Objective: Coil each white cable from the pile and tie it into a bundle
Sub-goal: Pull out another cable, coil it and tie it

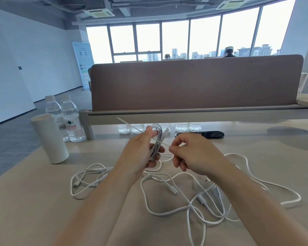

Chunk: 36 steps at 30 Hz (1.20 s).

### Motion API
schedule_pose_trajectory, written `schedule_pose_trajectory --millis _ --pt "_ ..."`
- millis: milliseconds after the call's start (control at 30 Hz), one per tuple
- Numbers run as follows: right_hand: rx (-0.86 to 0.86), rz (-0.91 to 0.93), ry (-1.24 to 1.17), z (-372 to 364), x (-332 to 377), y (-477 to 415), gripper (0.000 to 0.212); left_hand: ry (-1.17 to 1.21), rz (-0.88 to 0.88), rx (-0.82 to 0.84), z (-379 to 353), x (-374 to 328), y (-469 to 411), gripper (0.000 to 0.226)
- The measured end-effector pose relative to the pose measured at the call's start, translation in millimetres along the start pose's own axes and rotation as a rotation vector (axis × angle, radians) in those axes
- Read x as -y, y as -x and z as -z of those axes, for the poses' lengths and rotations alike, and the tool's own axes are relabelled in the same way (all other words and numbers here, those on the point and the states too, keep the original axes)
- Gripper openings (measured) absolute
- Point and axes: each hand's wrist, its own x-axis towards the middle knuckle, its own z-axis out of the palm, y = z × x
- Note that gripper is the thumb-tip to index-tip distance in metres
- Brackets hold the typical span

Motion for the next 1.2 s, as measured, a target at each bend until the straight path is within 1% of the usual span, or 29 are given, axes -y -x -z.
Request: schedule_pose_trajectory --millis 67,200,333,500,600,667,800,867,933,1033,1200 --pt "-0.007 0.022 0.03 1 0 -1 0.015 -0.008 -0.003 -0.005 1 0 0 0.034" --pt "0.039 0.056 0.146 6 2 -1 0.016 -0.029 -0.007 -0.023 2 0 -1 0.035" --pt "0.032 0.007 -0.045 9 0 0 0.014 0.008 0.015 -0.025 5 -2 -1 0.037" --pt "0.054 -0.035 -0.063 6 -2 -2 0.012 0.044 0.023 0.012 -3 -2 1 0.033" --pt "0.046 -0.064 -0.108 6 -1 -2 0.025 0.028 0.02 0.018 -4 -1 2 0.033" --pt "0.023 -0.073 -0.136 6 -2 -4 0.025 0.028 0.023 0.022 -5 0 2 0.033" --pt "-0.034 -0.064 -0.174 2 -6 -6 0.012 0.023 0.018 0.044 -8 3 3 0.035" --pt "-0.092 -0.066 -0.195 0 -8 -8 0.02 0.024 0.017 0.052 -9 5 3 0.036" --pt "-0.13 -0.066 -0.233 -3 -8 -9 0.021 0.026 0.016 0.061 -10 5 3 0.036" --pt "-0.138 -0.037 -0.192 -6 -7 -9 0.02 0.031 0.006 0.081 -12 5 4 0.035" --pt "-0.101 0.007 -0.152 -8 -7 -9 0.014 -0.045 -0.033 0.107 -16 10 6 0.036"
